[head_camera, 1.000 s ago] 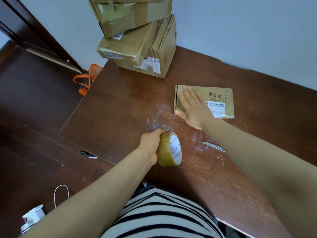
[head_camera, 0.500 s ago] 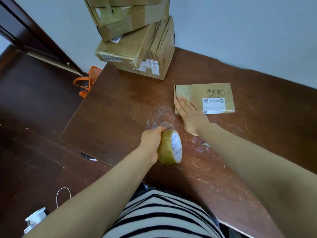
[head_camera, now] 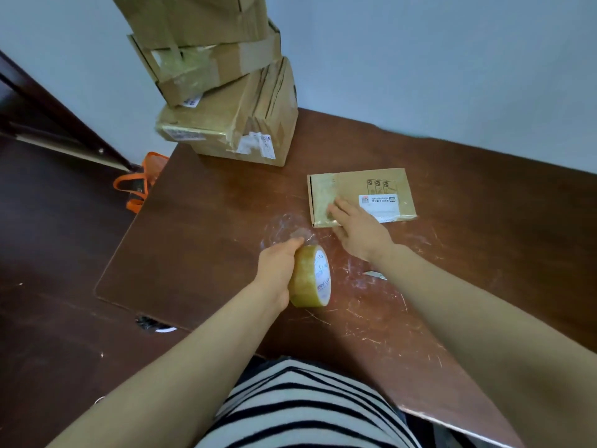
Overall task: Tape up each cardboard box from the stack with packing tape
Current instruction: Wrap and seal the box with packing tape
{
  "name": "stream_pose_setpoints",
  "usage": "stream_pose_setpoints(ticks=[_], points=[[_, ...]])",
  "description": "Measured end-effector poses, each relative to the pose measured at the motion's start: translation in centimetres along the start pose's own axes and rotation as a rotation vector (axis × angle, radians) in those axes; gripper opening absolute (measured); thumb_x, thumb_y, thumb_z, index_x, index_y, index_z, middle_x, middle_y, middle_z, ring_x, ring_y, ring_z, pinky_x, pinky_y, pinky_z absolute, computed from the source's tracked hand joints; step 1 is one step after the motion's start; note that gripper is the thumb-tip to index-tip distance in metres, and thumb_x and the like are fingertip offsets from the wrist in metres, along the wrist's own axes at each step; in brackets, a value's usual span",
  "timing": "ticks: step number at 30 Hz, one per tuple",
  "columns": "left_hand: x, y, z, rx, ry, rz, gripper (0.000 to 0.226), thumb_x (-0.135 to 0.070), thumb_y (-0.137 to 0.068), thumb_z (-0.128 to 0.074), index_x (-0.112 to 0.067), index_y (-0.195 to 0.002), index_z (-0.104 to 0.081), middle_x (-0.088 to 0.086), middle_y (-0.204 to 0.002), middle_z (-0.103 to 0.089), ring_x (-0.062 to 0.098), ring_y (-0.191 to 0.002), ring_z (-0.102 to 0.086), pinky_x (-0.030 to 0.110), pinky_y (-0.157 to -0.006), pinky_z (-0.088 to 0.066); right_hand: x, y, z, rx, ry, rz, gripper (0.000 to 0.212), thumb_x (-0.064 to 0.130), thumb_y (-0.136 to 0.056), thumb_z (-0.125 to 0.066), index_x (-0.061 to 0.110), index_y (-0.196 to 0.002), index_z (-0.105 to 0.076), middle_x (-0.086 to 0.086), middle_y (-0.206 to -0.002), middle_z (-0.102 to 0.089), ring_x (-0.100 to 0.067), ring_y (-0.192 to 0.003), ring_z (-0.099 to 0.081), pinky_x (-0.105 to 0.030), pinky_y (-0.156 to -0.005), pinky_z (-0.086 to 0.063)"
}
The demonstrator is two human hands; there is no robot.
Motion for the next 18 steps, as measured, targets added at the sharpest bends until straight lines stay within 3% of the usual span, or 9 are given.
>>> stream_pose_setpoints(ticks=[2,4,5,7,9,12,18], points=[[-0.3,0.0,0.0,0.005,-0.005,-0.030,0.011,-0.018,-0.090,-0.065,-0.008,-0.095,-0.066,0.007,-0.084,-0.067,0.020,-0.071,-0.064,0.032,-0.071,-0.054,1.2,0.4,1.3,-0.130,-0.085,0.010,0.045,0.017,-0.100,-0.040,0.012,-0.145,-0.037,-0.006,-0.152,-0.033,-0.023,-0.139,-0.031,-0.034,-0.110,-0.029],[-0.6,-0.1,0.2,0.007,-0.017,-0.071,0.007,-0.017,-0.091,-0.063,-0.010,-0.092,-0.065,0.005,-0.081,-0.066,0.018,-0.070,-0.063,0.030,-0.068,-0.053,1.9,0.9,2.2,-0.207,-0.289,-0.084,0.031,0.014,-0.096,-0.046,0.015,-0.124,-0.060,-0.004,-0.123,-0.062,-0.021,-0.110,-0.057,-0.036,-0.093,-0.045],[-0.7,-0.2,0.4,0.006,-0.029,-0.095,0.007,-0.017,-0.091,-0.062,-0.012,-0.087,-0.063,0.004,-0.078,-0.064,0.017,-0.068,-0.061,0.029,-0.066,-0.051,2.1,1.3,2.3,-0.217,-0.497,-0.171,0.024,0.013,-0.092,-0.048,0.018,-0.106,-0.067,-0.001,-0.099,-0.070,-0.018,-0.087,-0.062,-0.036,-0.081,-0.049],[-1.1,-0.3,0.7,0.017,-0.067,-0.156,0.012,-0.017,-0.092,-0.061,-0.015,-0.081,-0.060,0.002,-0.076,-0.060,0.016,-0.066,-0.056,0.028,-0.063,-0.048,2.9,2.3,2.2,-0.194,-0.926,-0.304,0.020,0.010,-0.087,-0.049,0.018,-0.080,-0.066,0.003,-0.065,-0.064,-0.012,-0.055,-0.053,-0.030,-0.060,-0.047],[-1.6,-0.2,0.8,0.035,-0.122,-0.221,0.014,-0.017,-0.093,-0.059,-0.018,-0.079,-0.059,0.000,-0.078,-0.060,0.014,-0.067,-0.055,0.027,-0.063,-0.047,4.1,3.0,2.3,-0.128,-1.114,-0.327,0.016,0.014,-0.084,-0.052,0.016,-0.077,-0.066,0.003,-0.064,-0.056,-0.009,-0.055,-0.047,-0.024,-0.052,-0.040],[-2.2,0.2,0.6,0.057,-0.189,-0.308,0.013,-0.016,-0.093,-0.059,-0.018,-0.080,-0.059,-0.001,-0.079,-0.061,0.011,-0.067,-0.056,0.024,-0.063,-0.046,5.2,3.5,2.4,-0.028,-1.112,-0.301,0.012,0.025,-0.085,-0.066,0.015,-0.081,-0.068,0.008,-0.065,-0.056,-0.005,-0.060,-0.049,-0.019,-0.052,-0.040],[-2.7,0.8,0.5,0.132,-0.260,-0.429,0.001,-0.019,-0.094,-0.060,-0.019,-0.094,-0.061,-0.002,-0.091,-0.066,0.010,-0.081,-0.061,0.020,-0.070,-0.047,5.9,4.4,3.3,-0.201,-1.061,-0.245,0.014,0.004,-0.088,-0.064,0.013,-0.077,-0.064,0.014,-0.051,-0.058,0.005,-0.043,-0.049,-0.007,-0.047,-0.037]])
Point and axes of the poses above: each hand's wrist, its own y-axis away from the middle knuckle, its own z-axis out of the back of the hand, x = y × z, the point moved 7 cm from there along -y, towards the middle knuckle
